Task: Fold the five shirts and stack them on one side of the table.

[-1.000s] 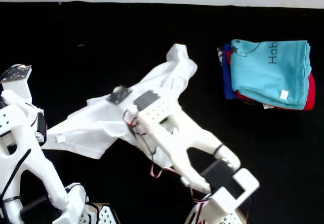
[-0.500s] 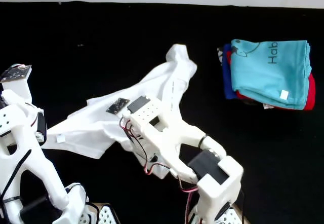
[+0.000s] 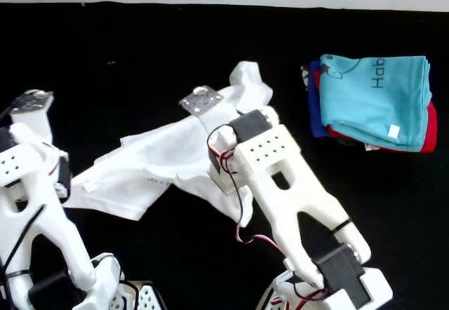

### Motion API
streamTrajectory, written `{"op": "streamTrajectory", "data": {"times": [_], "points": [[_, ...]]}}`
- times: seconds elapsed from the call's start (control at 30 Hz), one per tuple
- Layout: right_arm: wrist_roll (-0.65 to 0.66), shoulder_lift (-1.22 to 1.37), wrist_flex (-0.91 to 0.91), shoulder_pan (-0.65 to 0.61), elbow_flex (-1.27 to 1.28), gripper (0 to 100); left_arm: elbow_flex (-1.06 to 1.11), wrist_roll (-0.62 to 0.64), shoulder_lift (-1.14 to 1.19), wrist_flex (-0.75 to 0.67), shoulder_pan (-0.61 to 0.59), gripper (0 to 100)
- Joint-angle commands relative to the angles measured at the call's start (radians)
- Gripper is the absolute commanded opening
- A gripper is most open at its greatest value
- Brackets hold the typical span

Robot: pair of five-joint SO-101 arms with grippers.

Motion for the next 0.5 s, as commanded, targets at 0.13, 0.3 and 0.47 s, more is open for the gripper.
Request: {"op": "streamTrajectory", "data": {"times": [0.13,0.3,0.47], "points": [[0.037,-0.031,0.004,-0.188,0.217,0.5,0.027,-0.008,-0.005,0.008,0.022,1],[0.092,-0.056,0.030,-0.277,0.260,0.7,0.027,-0.008,-0.005,0.008,0.019,1],[0.091,-0.016,0.030,-0.255,0.262,21.2,0.027,-0.008,-0.007,0.008,0.019,1]]}}
